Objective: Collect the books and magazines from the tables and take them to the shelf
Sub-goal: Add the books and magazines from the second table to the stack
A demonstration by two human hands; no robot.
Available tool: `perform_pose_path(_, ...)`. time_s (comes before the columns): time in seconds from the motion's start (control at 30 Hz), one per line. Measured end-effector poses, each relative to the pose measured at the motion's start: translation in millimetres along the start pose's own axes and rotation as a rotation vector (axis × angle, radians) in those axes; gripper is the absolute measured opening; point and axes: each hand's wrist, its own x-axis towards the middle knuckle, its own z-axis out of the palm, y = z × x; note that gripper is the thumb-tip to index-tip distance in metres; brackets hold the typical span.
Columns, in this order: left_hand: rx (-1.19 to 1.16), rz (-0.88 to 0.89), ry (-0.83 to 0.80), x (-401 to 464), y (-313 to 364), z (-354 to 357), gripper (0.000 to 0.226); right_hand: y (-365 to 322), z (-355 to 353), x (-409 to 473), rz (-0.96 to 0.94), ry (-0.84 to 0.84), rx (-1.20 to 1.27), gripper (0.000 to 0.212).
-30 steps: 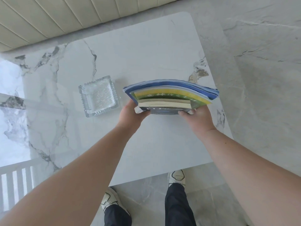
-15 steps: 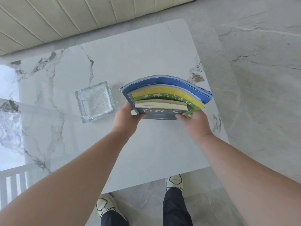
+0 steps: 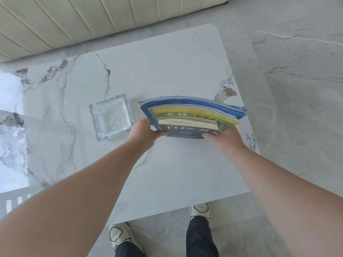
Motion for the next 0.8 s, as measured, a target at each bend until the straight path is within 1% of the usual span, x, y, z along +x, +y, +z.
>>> perform_pose_path(0.07, 0.001, -0.001, -0.017, 4.5, 3.9, -2.3, 0.019, -6.2, -3.9, 5.0, -0.012, -0.018, -0.013, 0.020)
perform_pose_path(0.17, 0.014, 0.018, -0.102, 9.8, 10.7, -10.8, 0.026, -12.9, -12.2, 10.9, 0.000, -0.072, 0.045, 0.036)
perform_pose_path(0.23, 0.014, 0.034, -0.137, 13.0, 11.9, -17.6, 0.028, -14.2, -15.8, 11.8, -0.011, -0.098, 0.043, 0.042)
perform_pose_path(0.3, 0.016, 0.036, -0.133, 13.0, 9.2, -20.2, 0.029, -14.2, -15.6, 10.8, -0.032, -0.090, 0.009, 0.038)
perform_pose_path(0.4, 0.019, 0.027, -0.101, 6.7, 0.3, -16.4, 0.041, -14.5, -9.8, 7.2, -0.045, -0.048, -0.122, 0.017)
perform_pose_path(0.43, 0.002, 0.014, -0.097, 4.7, -3.1, -13.7, 0.043, -12.6, -7.9, 5.5, -0.033, -0.037, -0.148, 0.013)
perform_pose_path(0.5, -0.003, 0.006, -0.087, 1.8, -9.1, -7.5, 0.036, -7.8, -4.2, 3.2, -0.011, -0.011, -0.131, 0.013)
perform_pose_path(0.57, 0.031, 0.013, -0.069, 3.8, -12.4, -2.6, 0.029, -2.4, -2.2, 4.3, -0.018, 0.021, -0.108, 0.024)
perform_pose_path(0.63, 0.029, 0.006, -0.055, 3.8, -10.2, -1.7, 0.027, -3.0, -2.2, 4.8, -0.038, 0.023, -0.097, 0.023)
perform_pose_path(0.7, 0.035, 0.009, -0.061, 6.7, -6.5, -4.3, 0.026, -7.3, -3.6, 6.6, -0.034, -0.005, -0.086, 0.022)
perform_pose_path(0.73, 0.039, 0.008, -0.083, 7.7, -3.7, -7.1, 0.025, -11.6, -5.2, 6.7, -0.026, -0.025, -0.076, 0.025)
perform_pose_path(0.8, 0.004, 0.025, -0.142, 8.3, 2.5, -15.3, 0.024, -21.2, -10.5, 4.9, -0.012, -0.096, 0.021, 0.033)
